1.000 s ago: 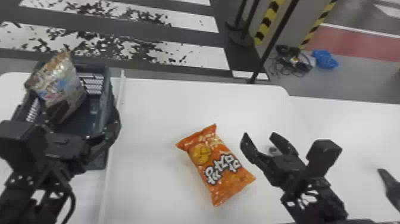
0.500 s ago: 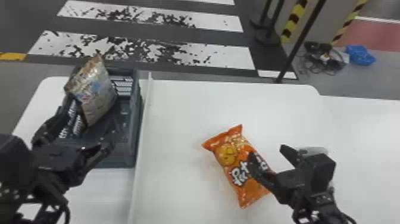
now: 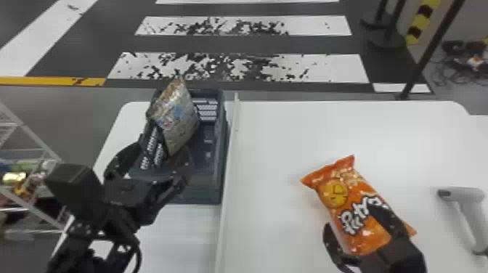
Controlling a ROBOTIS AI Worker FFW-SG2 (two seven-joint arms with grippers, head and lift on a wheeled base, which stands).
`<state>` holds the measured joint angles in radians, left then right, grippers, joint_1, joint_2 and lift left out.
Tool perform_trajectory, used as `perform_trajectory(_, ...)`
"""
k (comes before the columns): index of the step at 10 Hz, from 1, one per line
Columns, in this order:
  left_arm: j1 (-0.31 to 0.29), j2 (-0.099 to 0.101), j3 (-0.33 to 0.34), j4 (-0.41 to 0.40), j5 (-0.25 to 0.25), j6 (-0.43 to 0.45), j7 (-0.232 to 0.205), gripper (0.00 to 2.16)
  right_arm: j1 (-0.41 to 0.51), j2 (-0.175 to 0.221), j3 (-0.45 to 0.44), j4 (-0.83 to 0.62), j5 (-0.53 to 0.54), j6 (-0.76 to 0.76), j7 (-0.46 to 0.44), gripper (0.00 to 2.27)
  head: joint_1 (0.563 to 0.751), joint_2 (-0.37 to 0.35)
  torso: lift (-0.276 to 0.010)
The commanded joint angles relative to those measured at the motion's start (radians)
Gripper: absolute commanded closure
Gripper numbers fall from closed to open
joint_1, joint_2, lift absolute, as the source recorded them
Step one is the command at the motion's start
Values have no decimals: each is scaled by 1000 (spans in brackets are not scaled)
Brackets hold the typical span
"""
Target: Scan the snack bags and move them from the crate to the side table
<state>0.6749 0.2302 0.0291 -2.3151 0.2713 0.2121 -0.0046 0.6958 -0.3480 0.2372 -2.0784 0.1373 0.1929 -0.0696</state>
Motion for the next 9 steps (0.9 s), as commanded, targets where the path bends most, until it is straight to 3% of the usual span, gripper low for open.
perform_trajectory(1, 0, 0, 2, 3, 2, -1, -2, 73, 7, -20, 45, 6, 51, 0, -15, 137, 695, 94, -87)
perform_trajectory(4, 0, 0, 11, 2, 36, -1, -28, 73, -64, -48, 86, 107, 94, -62, -59, 137, 695, 118, -87)
perform_trajectory(9, 0, 0, 23, 2, 60, 8, -57, 73, -88, -66, 88, 175, 105, -59, -59, 140, 695, 97, -87)
